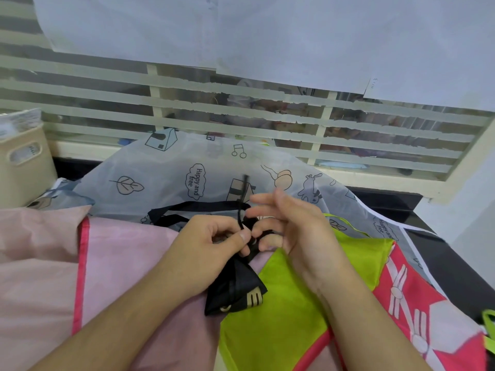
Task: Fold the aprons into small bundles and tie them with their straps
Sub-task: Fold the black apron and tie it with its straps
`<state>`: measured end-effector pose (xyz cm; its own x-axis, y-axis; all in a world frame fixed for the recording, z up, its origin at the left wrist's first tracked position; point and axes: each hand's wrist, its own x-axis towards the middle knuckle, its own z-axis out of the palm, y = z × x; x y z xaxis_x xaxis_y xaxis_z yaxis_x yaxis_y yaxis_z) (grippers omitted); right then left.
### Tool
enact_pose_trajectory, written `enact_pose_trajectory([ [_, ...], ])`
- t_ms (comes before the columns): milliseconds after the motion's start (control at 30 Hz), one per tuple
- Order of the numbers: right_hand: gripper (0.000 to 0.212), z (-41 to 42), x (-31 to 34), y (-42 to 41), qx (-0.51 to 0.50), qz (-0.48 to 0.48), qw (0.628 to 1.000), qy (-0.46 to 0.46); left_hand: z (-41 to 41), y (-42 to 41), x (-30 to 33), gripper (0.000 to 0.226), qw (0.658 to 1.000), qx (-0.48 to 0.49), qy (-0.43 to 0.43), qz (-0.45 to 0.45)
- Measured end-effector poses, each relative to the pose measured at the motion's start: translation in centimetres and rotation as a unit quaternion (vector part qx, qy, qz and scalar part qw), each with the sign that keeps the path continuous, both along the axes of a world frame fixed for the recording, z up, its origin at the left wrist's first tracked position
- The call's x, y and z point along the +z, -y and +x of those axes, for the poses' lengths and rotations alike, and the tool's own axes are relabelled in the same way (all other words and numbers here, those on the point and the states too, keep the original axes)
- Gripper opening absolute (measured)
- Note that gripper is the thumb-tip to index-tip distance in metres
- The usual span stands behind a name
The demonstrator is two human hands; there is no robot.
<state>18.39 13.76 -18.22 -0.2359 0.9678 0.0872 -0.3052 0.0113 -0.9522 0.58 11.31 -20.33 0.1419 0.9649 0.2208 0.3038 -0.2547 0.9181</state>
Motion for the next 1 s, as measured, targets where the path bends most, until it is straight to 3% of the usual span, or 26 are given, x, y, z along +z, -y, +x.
enact_pose_trajectory([
  [33, 0.043, 0.3, 0.2, -0.1, -0.004, -0.016, 0.999, -0.027, -0.1, -0.1, 0.0, 0.027, 1.0, 0.01, 0.024, -0.011],
  [100, 0.031, 0.7, 0.2, 0.0, -0.026, -0.005, 1.0, 0.001, -0.3, -0.3, 0.0, 0.029, 0.997, 0.029, 0.064, -0.037],
  [167, 0.021, 0.6, -0.2, 0.3, -0.042, 0.059, 0.989, 0.125, -0.5, -0.5, -0.1, 0.029, 0.993, 0.031, 0.093, -0.059],
  [233, 0.018, 0.1, -0.8, 0.3, -0.044, 0.145, 0.952, 0.267, -0.6, -0.5, -0.1, 0.027, 0.993, 0.027, 0.099, -0.062],
  [300, 0.019, -0.5, -1.1, 0.1, -0.05, 0.185, 0.926, 0.324, -0.6, -0.6, 0.0, 0.027, 0.994, 0.023, 0.091, -0.059],
  [433, 0.022, -0.4, -1.4, -0.2, -0.093, 0.186, 0.923, 0.323, -0.5, -0.6, 0.0, 0.025, 0.992, 0.02, 0.097, -0.074],
  [633, 0.012, -0.6, -1.6, 0.0, -0.066, 0.177, 0.934, 0.304, -0.7, -0.8, -0.1, 0.023, 0.993, 0.019, 0.089, -0.082],
  [1000, 0.03, -0.9, -1.9, -0.2, -0.05, 0.155, 0.94, 0.3, -0.7, -0.9, -0.1, 0.016, 0.99, 0.021, 0.111, -0.086],
])
